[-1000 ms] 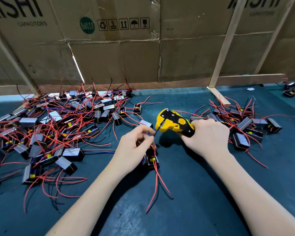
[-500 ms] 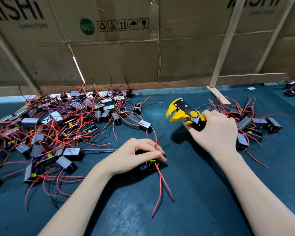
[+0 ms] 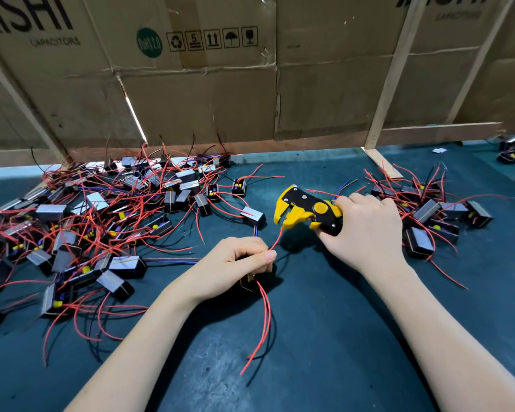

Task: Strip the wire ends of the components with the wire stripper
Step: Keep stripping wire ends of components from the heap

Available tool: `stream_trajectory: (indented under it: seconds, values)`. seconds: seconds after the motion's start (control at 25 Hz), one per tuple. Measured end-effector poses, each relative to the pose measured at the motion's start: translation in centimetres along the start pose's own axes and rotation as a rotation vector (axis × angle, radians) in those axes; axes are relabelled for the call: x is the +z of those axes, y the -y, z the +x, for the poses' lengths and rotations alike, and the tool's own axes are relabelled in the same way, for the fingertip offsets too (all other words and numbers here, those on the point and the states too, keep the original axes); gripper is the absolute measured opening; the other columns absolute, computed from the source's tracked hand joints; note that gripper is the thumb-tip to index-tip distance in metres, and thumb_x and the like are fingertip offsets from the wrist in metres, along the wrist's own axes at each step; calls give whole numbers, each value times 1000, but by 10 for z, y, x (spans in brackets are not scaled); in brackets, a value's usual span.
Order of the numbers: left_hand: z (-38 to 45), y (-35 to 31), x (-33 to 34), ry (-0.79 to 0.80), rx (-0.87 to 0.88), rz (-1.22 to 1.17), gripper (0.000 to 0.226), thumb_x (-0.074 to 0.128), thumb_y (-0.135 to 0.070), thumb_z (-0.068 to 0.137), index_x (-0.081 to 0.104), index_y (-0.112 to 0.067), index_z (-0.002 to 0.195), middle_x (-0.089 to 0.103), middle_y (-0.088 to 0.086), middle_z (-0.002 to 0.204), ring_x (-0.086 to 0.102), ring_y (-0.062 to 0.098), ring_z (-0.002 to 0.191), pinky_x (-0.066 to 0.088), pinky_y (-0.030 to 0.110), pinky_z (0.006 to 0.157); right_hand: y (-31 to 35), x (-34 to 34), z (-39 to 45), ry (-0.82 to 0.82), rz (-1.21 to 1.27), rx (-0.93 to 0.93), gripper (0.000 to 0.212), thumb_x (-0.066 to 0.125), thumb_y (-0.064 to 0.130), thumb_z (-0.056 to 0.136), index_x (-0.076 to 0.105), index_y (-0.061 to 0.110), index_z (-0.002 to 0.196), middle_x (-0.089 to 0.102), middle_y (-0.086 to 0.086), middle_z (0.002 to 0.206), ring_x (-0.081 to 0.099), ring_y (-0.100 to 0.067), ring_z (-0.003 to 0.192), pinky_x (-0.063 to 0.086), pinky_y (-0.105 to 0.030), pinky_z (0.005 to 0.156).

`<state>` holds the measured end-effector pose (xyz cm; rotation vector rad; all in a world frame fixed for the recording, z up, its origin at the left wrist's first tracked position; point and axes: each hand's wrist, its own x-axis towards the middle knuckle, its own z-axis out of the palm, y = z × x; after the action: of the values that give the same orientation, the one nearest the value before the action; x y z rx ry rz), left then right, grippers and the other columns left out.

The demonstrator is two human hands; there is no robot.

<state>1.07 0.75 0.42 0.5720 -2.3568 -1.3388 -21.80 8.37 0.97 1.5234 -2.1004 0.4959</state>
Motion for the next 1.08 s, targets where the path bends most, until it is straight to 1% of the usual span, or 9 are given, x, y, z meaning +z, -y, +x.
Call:
stream_trajectory:
  seconds: [0.08, 0.24, 0.36, 0.44, 0.6, 0.72, 0.84, 0.96, 1.08]
  values:
    - [0, 1, -1, 13, -1, -1, 42, 52, -31, 97, 57, -2, 66, 52, 11, 77, 47, 10, 69, 39, 18, 69, -3, 1, 0, 29, -21, 7, 44, 68, 56, 73, 64, 13, 81, 65, -7, 80, 60, -31, 81, 31, -37, 72]
    - [-1, 1, -1, 16, -17, 50, 39, 52, -33, 96, 57, -14, 63, 56, 10, 78, 49, 10, 74, 39, 19, 72, -6, 0, 1, 53, -15, -18, 43, 67, 56, 72, 64, 14, 82, 65, -4, 80, 61, -31, 82, 32, -37, 73]
    - [-1, 3, -1, 26, -19, 156, 41, 51, -37, 95, 60, -9, 67, 59, 3, 75, 49, 12, 83, 39, 23, 78, -5, -2, 1, 30, 32, -46, 40, 71, 52, 69, 61, 13, 73, 61, -4, 72, 60, -31, 74, 34, -37, 70]
    - [-1, 3, -1, 45, -11, 214, 43, 50, -39, 96, 59, -8, 67, 58, 1, 73, 48, 15, 87, 39, 28, 84, -5, -2, 1, 30, 36, -61, 40, 72, 52, 68, 60, 13, 71, 59, -4, 70, 59, -32, 72, 35, -37, 69]
    - [-2, -1, 1, 77, 3, 288, 36, 52, -39, 95, 52, -26, 61, 56, -11, 76, 47, 14, 92, 34, 38, 96, -6, -1, 1, 47, -7, -65, 43, 69, 55, 70, 62, 14, 76, 62, -4, 74, 60, -31, 76, 34, -38, 72]
    - [-3, -4, 3, 102, 12, 346, 37, 55, -37, 97, 49, -40, 61, 55, -17, 80, 45, 11, 97, 30, 33, 97, -7, 0, 1, 95, -46, -91, 44, 66, 59, 71, 62, 16, 80, 64, -2, 80, 59, -29, 82, 31, -37, 73]
    - [-3, -5, 2, 127, -16, 404, 35, 54, -37, 97, 49, -40, 63, 52, -19, 80, 42, 5, 98, 24, 23, 93, -9, -1, 2, 107, 5, -130, 42, 66, 58, 70, 60, 18, 77, 63, 0, 77, 60, -29, 81, 30, -37, 73]
    - [-4, -5, 0, 126, -50, 409, 35, 56, -35, 97, 49, -38, 62, 52, -18, 81, 41, 4, 98, 24, 24, 94, -11, -3, 3, 106, 50, -151, 39, 68, 56, 69, 62, 18, 76, 62, 1, 74, 60, -28, 79, 32, -36, 72]
    - [-5, -6, -2, 111, -67, 414, 36, 56, -34, 97, 49, -39, 62, 51, -16, 81, 42, 8, 98, 25, 26, 96, -14, -5, 4, 74, 52, -177, 38, 72, 53, 67, 65, 17, 78, 61, 2, 72, 60, -28, 75, 33, -37, 71]
